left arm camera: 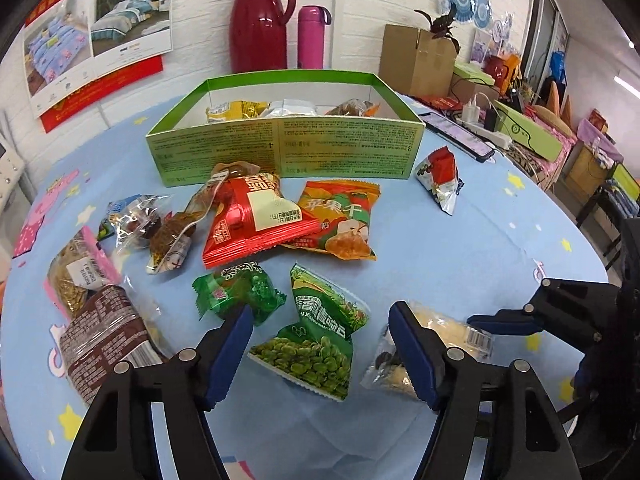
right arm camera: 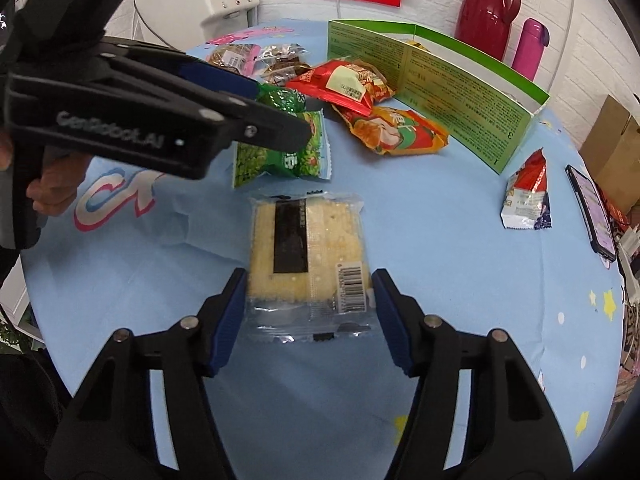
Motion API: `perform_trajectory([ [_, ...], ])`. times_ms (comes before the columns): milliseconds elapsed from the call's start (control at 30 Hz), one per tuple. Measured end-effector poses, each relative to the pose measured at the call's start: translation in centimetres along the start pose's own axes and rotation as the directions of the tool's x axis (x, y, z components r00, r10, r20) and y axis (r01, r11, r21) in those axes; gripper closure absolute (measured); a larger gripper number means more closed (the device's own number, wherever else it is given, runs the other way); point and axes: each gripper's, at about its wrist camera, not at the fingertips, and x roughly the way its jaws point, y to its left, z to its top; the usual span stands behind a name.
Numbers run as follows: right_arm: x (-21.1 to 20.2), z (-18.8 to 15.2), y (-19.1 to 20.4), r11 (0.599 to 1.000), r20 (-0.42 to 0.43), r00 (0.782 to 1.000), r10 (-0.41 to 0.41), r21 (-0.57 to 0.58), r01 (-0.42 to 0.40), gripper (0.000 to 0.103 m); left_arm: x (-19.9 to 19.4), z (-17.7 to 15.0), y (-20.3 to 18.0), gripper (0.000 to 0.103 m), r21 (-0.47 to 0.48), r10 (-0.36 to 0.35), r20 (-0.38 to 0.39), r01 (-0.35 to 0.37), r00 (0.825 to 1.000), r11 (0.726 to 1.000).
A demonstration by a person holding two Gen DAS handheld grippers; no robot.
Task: Organize snacks
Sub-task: 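Grasp the green pea bag with the left gripper while the right grasps the cream cracker pack, then carry the pea bag and cracker pack into the green box and open both grippers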
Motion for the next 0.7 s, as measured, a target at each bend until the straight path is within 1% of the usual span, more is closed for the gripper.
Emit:
perform_trajectory([
  [167,-0.8,-1.0,-0.8,1.0,0.007,1.0,-0.018,0.026,0.018,0.04,1.8,-0.5,0.0,0.031,0.014,0.009,-0.051,-0.008,0.999,1.0],
  [200,-0.9,-1.2,-0.9,0.999,0.009,1.0,-0.022,0.031,0.022,0.04,2.1,-0.6,0.1,0.032,0.013,0.012,-0.06,-0.011,0.998,1.0],
  [233,-0.9,-1.1,-1.1,0.999,0.01,1.0,-0.024,0.034,0.023,0.04,2.4,-0.9,0.2,0.043,0.012,0.015,-0.071,-0.014,0.997,1.0],
  [267,-0.9,-1.2,-1.1,0.999,0.012,1.0,-0.027,0.038,0.026,0.04,2.7,-1.0,0.3,0.05,0.009,0.017,-0.083,-0.016,0.996,1.0],
  [300,-0.9,-1.2,-1.1,0.999,0.013,1.0,-0.028,0.041,0.027,0.04,2.5,-1.2,0.2,0.062,0.017,0.035,-0.061,-0.034,0.997,0.999],
  [400,-1.0,-1.1,-1.4,0.998,0.019,1.0,-0.011,0.058,0.01,0.04,2.0,-1.8,0.6,0.063,-0.016,0.006,-0.07,-0.007,0.998,1.0],
  [467,-1.1,-1.0,-1.9,0.997,0.026,1.0,0.015,0.082,-0.017,0.041,1.3,-2.4,0.8,0.064,-0.034,0.002,-0.064,-0.004,0.998,0.999],
  [533,-1.5,-0.8,-2.2,0.995,0.039,0.999,0.025,0.099,-0.029,0.041,0.1,-2.6,0.9,0.064,-0.052,-0.004,-0.04,0.002,0.999,0.999],
  [600,-2.2,-0.5,-2.5,0.994,0.056,0.998,0.022,0.104,-0.028,0.041,-1.1,-2.3,1.1,0.064,-0.071,-0.032,-0.014,0.031,0.999,0.997],
  [700,-3.7,0.6,-3.0,0.994,0.105,0.994,0.013,0.105,-0.024,0.04,-3.5,-0.8,1.0,0.064,-0.079,-0.035,0.056,0.04,0.998,0.996],
])
